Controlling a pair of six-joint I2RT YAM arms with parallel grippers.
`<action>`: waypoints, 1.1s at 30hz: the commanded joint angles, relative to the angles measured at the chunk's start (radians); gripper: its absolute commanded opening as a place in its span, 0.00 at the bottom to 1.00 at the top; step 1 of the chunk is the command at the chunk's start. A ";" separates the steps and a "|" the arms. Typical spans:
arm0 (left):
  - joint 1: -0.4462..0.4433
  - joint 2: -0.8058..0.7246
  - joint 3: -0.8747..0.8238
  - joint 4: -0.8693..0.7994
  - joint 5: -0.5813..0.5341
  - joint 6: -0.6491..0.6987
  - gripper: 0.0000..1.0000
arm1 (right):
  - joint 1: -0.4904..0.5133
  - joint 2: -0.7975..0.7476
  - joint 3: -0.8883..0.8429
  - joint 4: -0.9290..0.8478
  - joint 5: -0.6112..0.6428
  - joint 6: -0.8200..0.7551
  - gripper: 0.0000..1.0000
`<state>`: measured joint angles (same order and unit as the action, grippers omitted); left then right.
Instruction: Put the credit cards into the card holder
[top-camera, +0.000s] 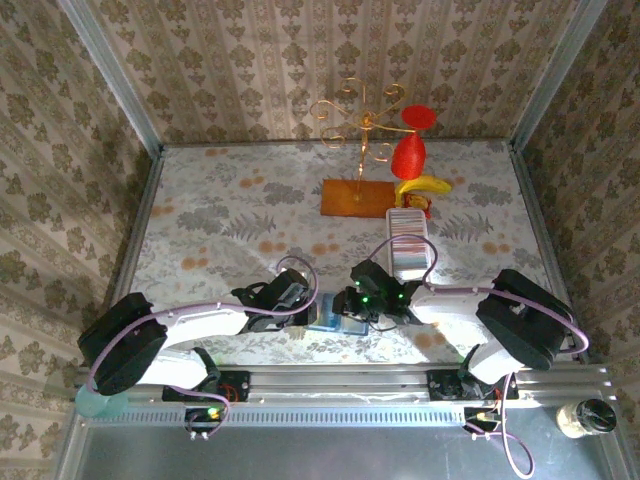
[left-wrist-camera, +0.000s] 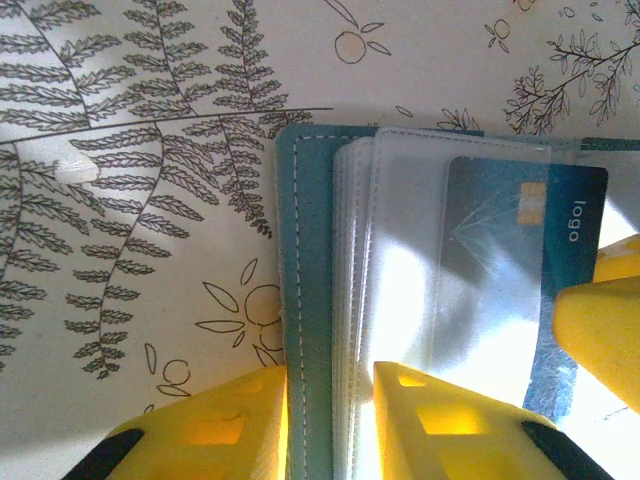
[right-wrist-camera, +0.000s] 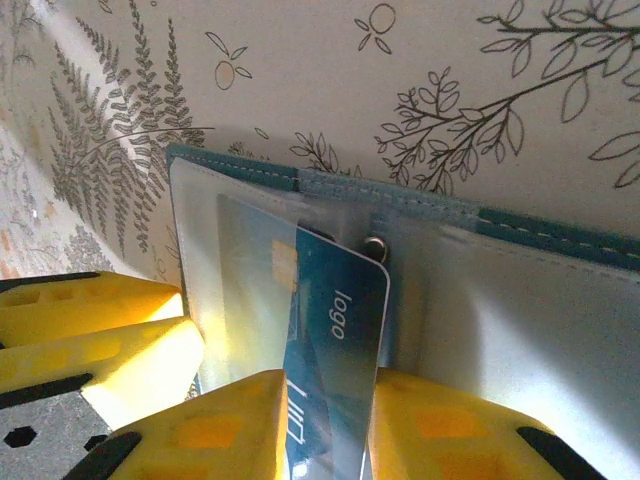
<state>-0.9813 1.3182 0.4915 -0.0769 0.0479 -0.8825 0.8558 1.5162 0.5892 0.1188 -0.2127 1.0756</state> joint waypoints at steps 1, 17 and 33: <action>-0.011 -0.002 -0.029 -0.058 -0.008 -0.016 0.27 | 0.008 -0.023 0.022 -0.118 0.043 -0.037 0.26; -0.008 -0.050 -0.053 -0.069 -0.032 -0.030 0.33 | 0.043 0.074 0.104 -0.048 0.007 -0.029 0.14; -0.007 -0.060 -0.062 -0.029 0.016 -0.046 0.41 | 0.044 -0.017 0.074 -0.196 0.110 -0.086 0.17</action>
<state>-0.9821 1.2369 0.4427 -0.1139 0.0303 -0.9081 0.8932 1.5074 0.6724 -0.0109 -0.1524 1.0172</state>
